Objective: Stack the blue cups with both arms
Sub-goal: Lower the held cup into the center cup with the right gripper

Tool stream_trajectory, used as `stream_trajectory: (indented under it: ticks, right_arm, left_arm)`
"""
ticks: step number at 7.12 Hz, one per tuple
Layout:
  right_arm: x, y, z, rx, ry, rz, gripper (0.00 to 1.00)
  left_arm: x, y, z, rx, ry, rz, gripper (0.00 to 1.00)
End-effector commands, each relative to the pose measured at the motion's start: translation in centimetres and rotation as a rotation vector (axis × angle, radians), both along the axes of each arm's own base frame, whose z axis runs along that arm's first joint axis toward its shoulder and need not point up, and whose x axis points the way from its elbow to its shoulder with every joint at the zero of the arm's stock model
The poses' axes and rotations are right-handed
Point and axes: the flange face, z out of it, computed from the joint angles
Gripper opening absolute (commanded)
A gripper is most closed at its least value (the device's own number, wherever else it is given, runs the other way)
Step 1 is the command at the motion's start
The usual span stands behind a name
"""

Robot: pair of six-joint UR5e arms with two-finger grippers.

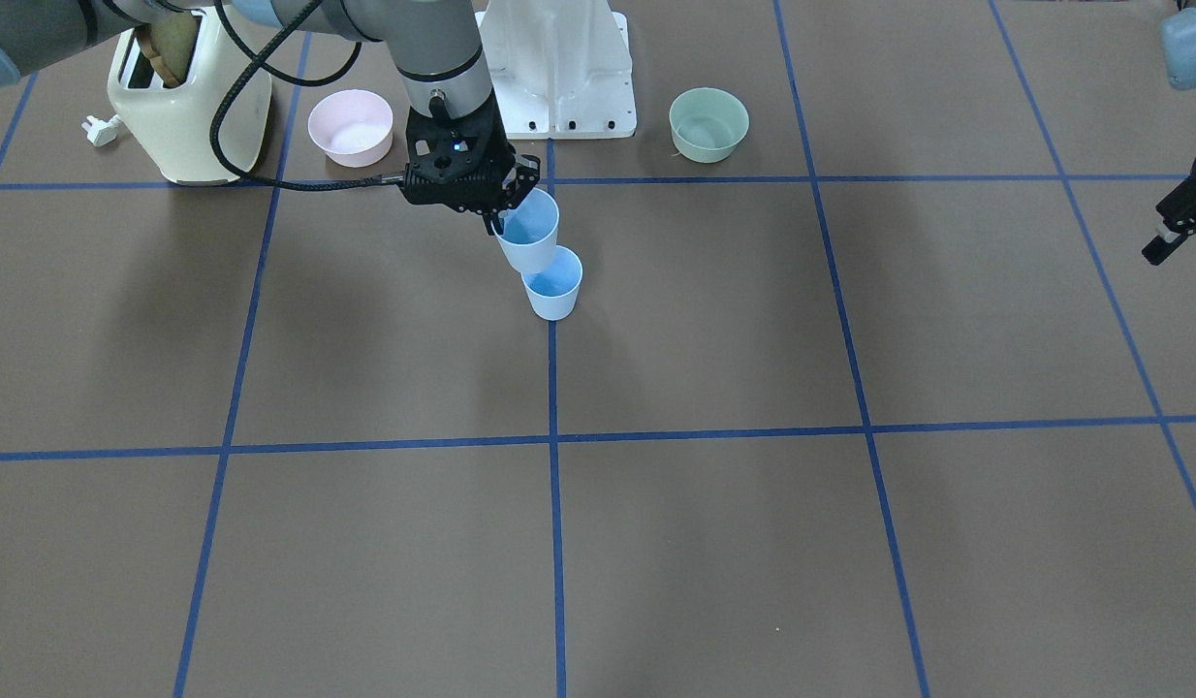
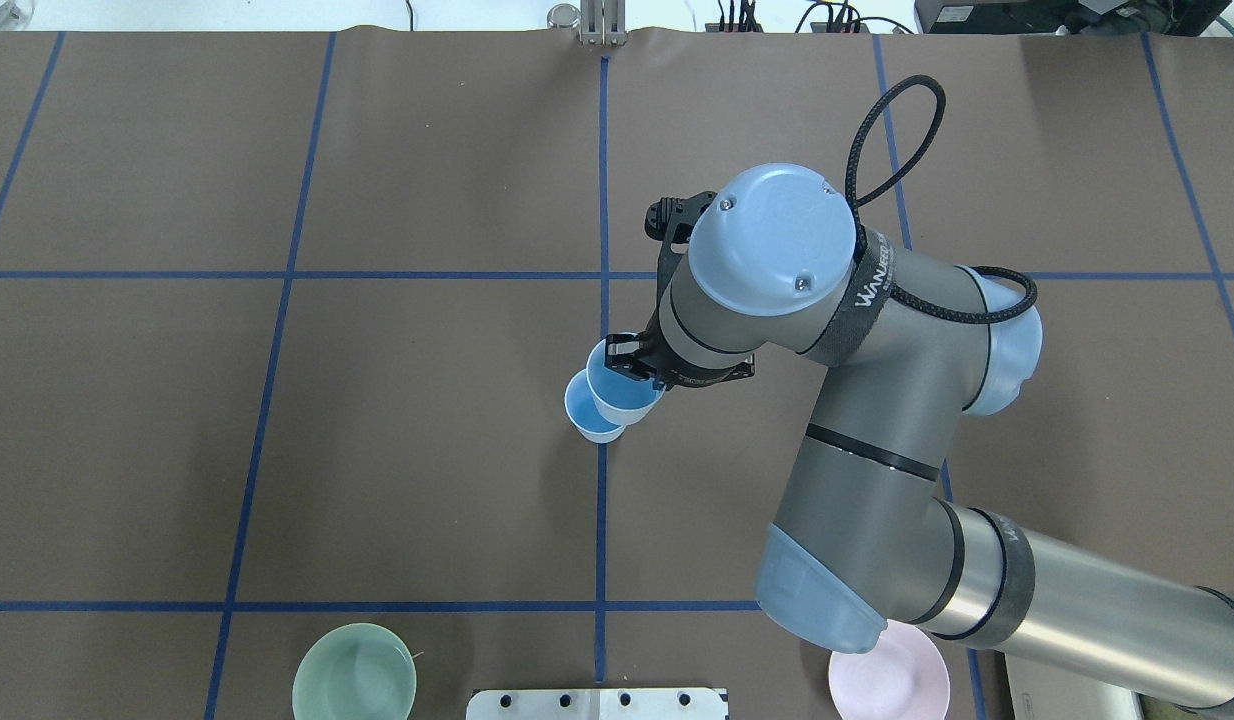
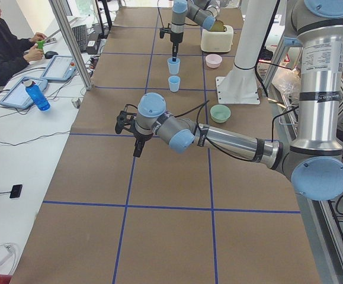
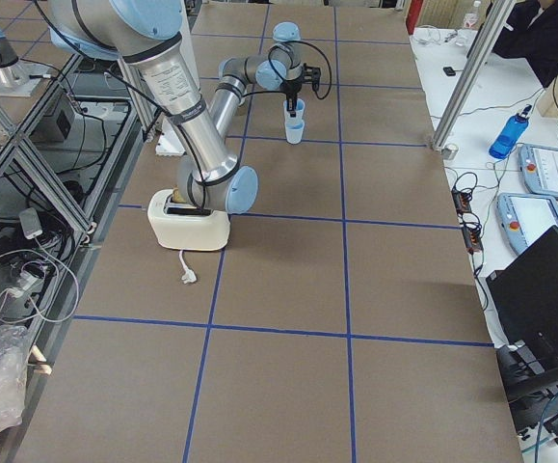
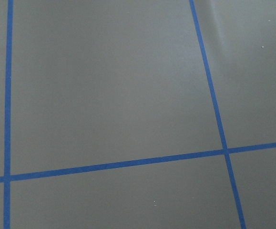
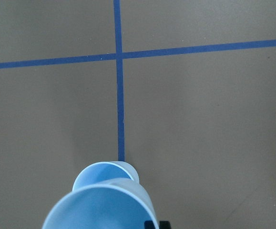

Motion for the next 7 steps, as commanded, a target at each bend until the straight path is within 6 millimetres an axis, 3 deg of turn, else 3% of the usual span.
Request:
stream_trajectory:
  ticks: [1, 4, 7]
  right_arm:
    - [-0.8, 0.5, -0.3, 0.003, -0.001, -0.006, 0.00]
    - [-2.3, 0.2, -0.3, 0.007, 0.016, -0.003, 0.00]
    - [-2.5, 0.2, -0.2, 0.008, 0.015, -0.005, 0.00]
  left_arm:
    - [-0.2, 0.1, 0.4, -0.006, 0.000, -0.006, 0.98]
    - [-0.4, 0.4, 0.5, 0.001, 0.002, -0.008, 0.98]
    - [-0.4, 0.4, 0.5, 0.003, 0.003, -0.008, 0.98]
